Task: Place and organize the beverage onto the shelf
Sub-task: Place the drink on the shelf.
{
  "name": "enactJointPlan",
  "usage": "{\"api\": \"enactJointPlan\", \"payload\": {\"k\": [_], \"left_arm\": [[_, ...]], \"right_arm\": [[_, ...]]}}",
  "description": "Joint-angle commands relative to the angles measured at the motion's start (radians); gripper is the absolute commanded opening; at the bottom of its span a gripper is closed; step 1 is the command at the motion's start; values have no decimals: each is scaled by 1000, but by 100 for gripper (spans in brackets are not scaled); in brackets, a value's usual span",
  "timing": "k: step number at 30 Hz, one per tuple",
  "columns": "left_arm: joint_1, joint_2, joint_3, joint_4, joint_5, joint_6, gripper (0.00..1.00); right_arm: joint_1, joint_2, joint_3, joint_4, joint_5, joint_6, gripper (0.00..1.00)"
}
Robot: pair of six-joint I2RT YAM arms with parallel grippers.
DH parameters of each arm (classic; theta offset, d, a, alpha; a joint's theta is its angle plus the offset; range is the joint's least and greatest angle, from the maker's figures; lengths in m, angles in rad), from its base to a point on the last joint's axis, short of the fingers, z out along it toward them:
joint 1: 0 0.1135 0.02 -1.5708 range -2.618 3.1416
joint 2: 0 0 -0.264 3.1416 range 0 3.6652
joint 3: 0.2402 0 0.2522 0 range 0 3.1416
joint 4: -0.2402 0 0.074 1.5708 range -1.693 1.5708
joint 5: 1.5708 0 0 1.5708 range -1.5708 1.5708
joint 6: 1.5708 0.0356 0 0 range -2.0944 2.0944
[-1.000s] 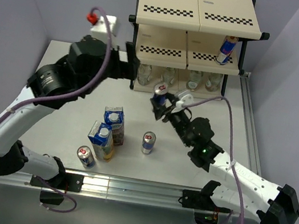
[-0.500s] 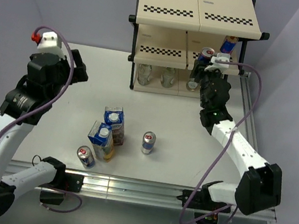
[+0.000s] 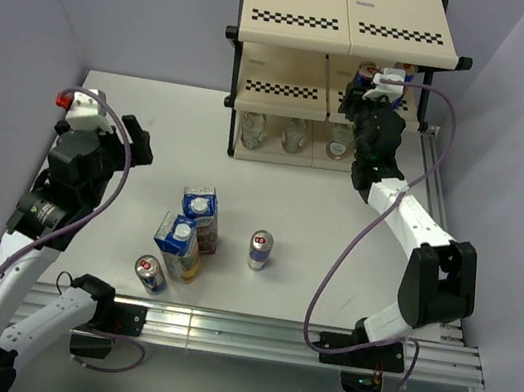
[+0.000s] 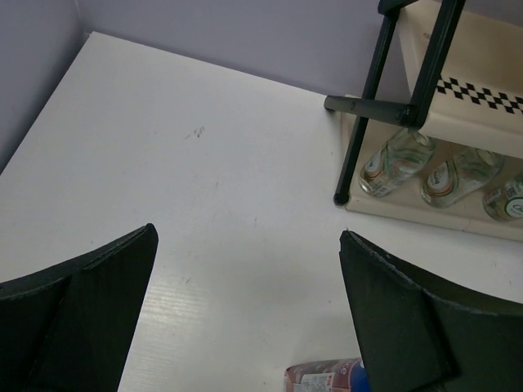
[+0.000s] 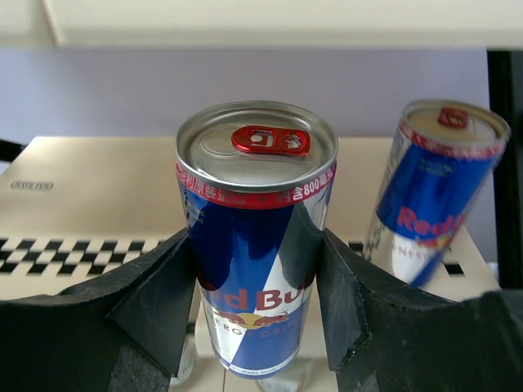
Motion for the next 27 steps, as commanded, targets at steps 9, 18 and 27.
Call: {"api": "enactJointPlan", "payload": {"k": [9,18,27], "left_arm": [[3,-45,-124,135,-32,19,100],[3,-48,-135,145,2,24,99],[3,-46,-136,146,16,24,99]], "right_arm": [[-43,165,241,125,-12,3,0],[-54,227,256,138,-9,12,0],[-60,256,262,105,2,23,11]]}}
